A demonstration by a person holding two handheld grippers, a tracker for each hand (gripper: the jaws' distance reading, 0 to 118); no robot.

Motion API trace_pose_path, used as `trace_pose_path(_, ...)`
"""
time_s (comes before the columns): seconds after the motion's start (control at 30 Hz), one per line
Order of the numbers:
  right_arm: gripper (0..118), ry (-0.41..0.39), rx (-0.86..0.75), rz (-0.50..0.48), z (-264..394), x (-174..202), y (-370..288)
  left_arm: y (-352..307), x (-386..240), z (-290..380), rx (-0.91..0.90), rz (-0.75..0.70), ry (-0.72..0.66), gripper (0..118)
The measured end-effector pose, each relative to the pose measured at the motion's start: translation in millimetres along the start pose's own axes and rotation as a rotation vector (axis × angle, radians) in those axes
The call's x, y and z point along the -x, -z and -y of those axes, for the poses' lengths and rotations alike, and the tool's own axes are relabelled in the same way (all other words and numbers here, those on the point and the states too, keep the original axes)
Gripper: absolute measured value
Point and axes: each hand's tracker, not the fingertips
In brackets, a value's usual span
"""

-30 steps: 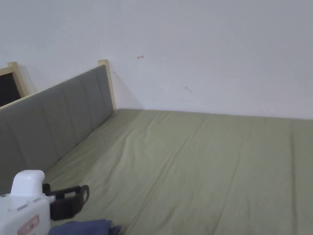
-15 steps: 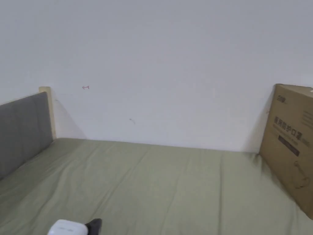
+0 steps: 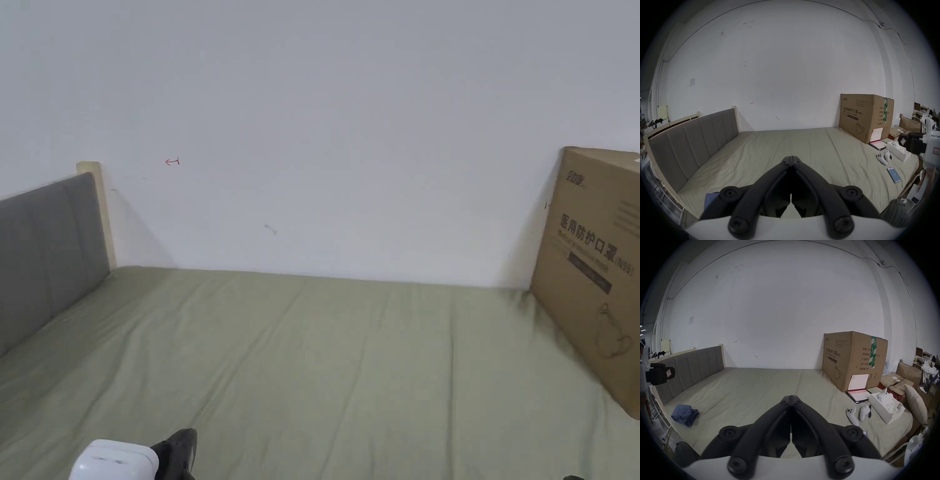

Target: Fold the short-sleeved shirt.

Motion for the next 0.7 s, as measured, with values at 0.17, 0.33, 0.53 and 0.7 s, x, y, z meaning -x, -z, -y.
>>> trace_pose_path(0.17, 0, 0.003, 0.018, -0.011, 0, 3, 5, 0, 1, 1, 0.0, 0.003, -0.011, 0)
trace_pose_path(0.33, 0, -0.003, 0.028, -0.017, 1, 6, 7, 5, 1, 2, 0.006, 0.004, -0.02, 0)
trace_pose_path(0.53, 62, -0.016, 0.03, 0.002, -1, 7, 19, 18, 0, 3, -0.003, -0.013, -0.01, 12)
trace_pose_path(0.7, 98, -0.007, 0.041, 0.009, 0, 9, 32, 28, 0, 6, 0.004, -0.004, -0.019, 88)
